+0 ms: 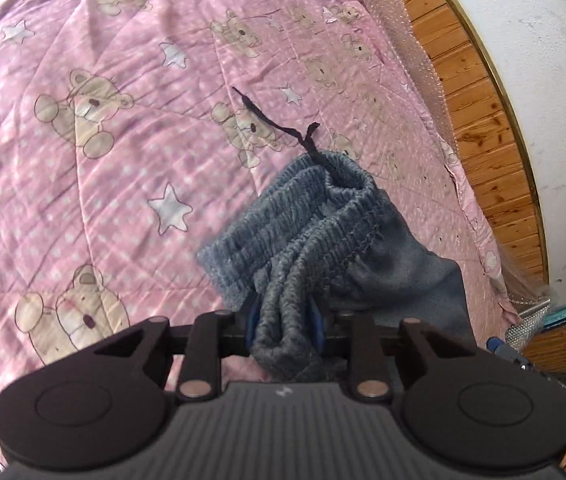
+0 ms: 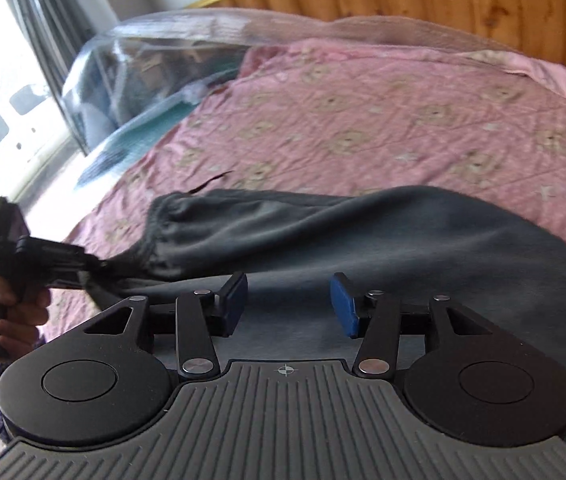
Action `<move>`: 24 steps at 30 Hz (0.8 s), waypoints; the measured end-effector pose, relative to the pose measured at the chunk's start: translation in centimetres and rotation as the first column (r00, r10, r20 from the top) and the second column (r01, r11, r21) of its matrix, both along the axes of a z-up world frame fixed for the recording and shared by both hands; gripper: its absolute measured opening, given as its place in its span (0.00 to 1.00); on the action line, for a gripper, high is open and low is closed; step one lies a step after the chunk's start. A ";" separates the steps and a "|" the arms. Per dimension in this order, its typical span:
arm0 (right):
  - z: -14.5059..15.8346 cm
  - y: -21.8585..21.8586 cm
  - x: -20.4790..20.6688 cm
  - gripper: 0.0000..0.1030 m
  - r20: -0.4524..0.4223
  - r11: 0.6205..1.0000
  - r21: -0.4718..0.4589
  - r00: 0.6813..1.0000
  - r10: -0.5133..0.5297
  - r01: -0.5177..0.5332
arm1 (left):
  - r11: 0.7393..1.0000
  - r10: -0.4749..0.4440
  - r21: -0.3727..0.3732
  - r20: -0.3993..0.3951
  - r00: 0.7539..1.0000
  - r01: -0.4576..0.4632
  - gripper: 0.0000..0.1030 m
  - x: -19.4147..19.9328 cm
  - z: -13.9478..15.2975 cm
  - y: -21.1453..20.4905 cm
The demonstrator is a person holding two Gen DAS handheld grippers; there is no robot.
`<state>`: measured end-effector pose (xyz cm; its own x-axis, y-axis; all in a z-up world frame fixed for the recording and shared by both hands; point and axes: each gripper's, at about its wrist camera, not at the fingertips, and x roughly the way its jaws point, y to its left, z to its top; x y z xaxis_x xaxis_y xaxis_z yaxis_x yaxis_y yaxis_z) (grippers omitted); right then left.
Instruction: Fold clothes
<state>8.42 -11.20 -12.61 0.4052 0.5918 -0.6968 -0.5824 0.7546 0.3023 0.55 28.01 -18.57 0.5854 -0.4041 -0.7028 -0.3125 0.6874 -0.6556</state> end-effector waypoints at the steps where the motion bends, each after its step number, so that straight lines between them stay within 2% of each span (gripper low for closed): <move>1: 0.2 -1.2 0.9 0.51 0.001 1.000 -0.012 1.000 -0.020 0.020 | 1.000 -0.014 0.024 0.019 1.000 0.014 0.42 0.0 1.0 0.2; 3: 0.7 -3.7 2.6 0.57 0.002 0.998 -0.035 0.998 -0.060 0.060 | 0.996 -0.040 0.087 0.061 0.997 0.035 0.60 -0.1 3.4 0.8; 5: 1.2 -5.8 4.6 0.66 0.002 0.995 -0.049 0.997 -0.081 0.081 | 0.992 -0.077 0.110 0.098 0.992 0.066 0.68 1.1 5.2 0.9; 6: 1.4 -6.3 5.9 0.71 -0.001 0.997 -0.047 0.998 -0.069 0.069 | 0.988 -0.106 0.123 0.091 0.990 0.094 0.71 2.5 5.6 0.5; 8: 0.9 -6.8 9.2 0.72 -0.011 0.998 -0.054 0.999 -0.043 0.043 | 0.975 -0.170 0.153 0.051 0.984 0.161 0.74 6.0 5.8 -0.9; 10: -0.5 -6.6 12.7 0.72 -0.042 0.997 -0.077 0.999 -0.014 0.011 | 0.952 -0.239 0.190 -0.020 0.971 0.239 0.73 9.0 4.3 -2.7; 11: -1.5 -6.5 14.3 0.72 -0.065 0.996 -0.087 0.998 0.003 -0.009 | 0.940 -0.257 0.213 -0.068 0.964 0.266 0.67 10.2 3.5 -3.5; 12: -2.5 -6.5 15.7 0.72 -0.091 0.995 -0.096 0.996 0.021 -0.030 | 0.930 -0.281 0.218 -0.095 0.955 0.295 0.43 11.2 2.8 -4.1; 14: -4.6 -6.5 18.0 0.72 -0.149 0.991 -0.106 0.987 0.068 -0.085 | 0.918 -0.333 0.210 -0.058 0.941 0.338 0.17 12.2 3.5 -5.1; 16: -6.6 -6.6 19.3 0.52 -0.227 0.980 -0.094 0.962 0.152 -0.177 | 0.917 -0.350 0.216 0.027 0.936 0.337 0.14 12.5 5.5 -5.5; 17: -7.3 -6.8 19.3 0.29 -0.260 0.970 -0.078 0.944 0.204 -0.231 | 0.927 -0.333 0.201 0.057 0.941 0.316 0.14 12.7 6.1 -5.2; 18: -7.7 -7.0 19.2 0.21 -0.285 0.957 -0.058 0.923 0.258 -0.285 | 0.942 -0.295 0.186 0.067 0.953 0.279 0.14 12.9 6.4 -4.6; 21: -8.5 -7.6 18.1 0.21 -0.351 0.906 0.016 0.847 0.401 -0.422 | 0.982 -0.167 0.104 0.063 0.984 0.160 0.14 13.6 4.9 -2.3; 24: -9.1 -7.9 17.5 0.21 -0.391 0.868 0.076 0.786 0.479 -0.491 | 0.994 -0.102 0.036 0.017 0.995 0.102 0.15 14.0 2.7 -1.0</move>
